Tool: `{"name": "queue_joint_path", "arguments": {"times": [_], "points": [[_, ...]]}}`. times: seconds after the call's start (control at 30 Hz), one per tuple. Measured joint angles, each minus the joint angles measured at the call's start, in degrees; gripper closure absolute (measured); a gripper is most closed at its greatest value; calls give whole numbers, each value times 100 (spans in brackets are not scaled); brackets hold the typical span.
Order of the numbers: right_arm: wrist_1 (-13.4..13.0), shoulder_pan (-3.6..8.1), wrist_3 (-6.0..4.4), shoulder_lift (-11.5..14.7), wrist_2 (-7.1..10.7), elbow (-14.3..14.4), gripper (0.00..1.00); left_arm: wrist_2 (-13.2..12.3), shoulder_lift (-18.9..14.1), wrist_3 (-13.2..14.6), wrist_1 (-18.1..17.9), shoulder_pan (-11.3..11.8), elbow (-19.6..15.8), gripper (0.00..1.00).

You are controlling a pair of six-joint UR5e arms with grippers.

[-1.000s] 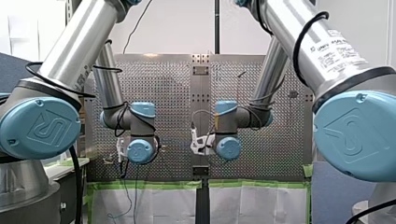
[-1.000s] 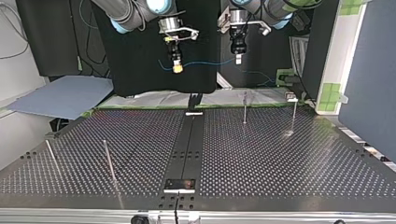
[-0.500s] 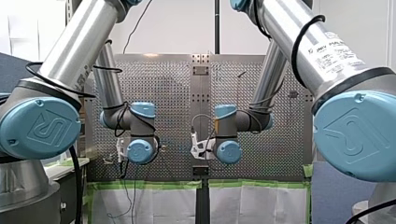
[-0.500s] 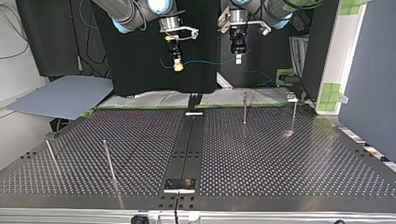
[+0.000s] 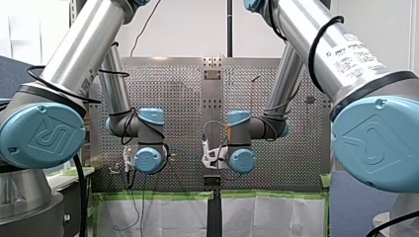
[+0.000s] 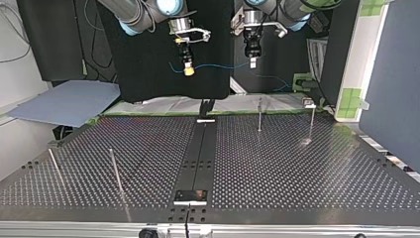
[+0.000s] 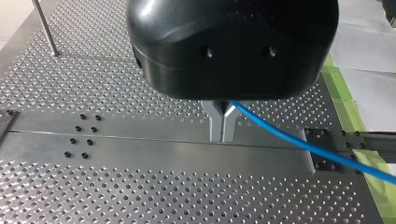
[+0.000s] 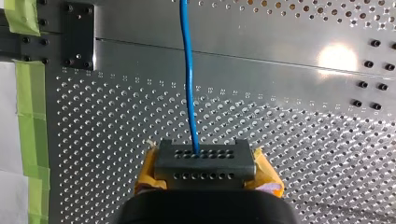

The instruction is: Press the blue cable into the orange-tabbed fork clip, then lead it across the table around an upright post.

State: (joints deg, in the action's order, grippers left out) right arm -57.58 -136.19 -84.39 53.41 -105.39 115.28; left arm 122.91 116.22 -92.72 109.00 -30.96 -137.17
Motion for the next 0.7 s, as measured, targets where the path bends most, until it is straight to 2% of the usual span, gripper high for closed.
{"name": "queue_joint_path", "arguments": {"times": [0.37, 0.5, 0.7], "points": [[20, -21, 5, -22, -21, -22, 100, -61, 0, -60, -60, 61, -61, 100], [188, -188, -77, -67, -189, -188, 100, -207, -134, -176, -117, 210, -227, 100], [500, -493, -216, 164, -498, -500, 100, -275, -435, -416, 121, 284, -335, 100]]}}
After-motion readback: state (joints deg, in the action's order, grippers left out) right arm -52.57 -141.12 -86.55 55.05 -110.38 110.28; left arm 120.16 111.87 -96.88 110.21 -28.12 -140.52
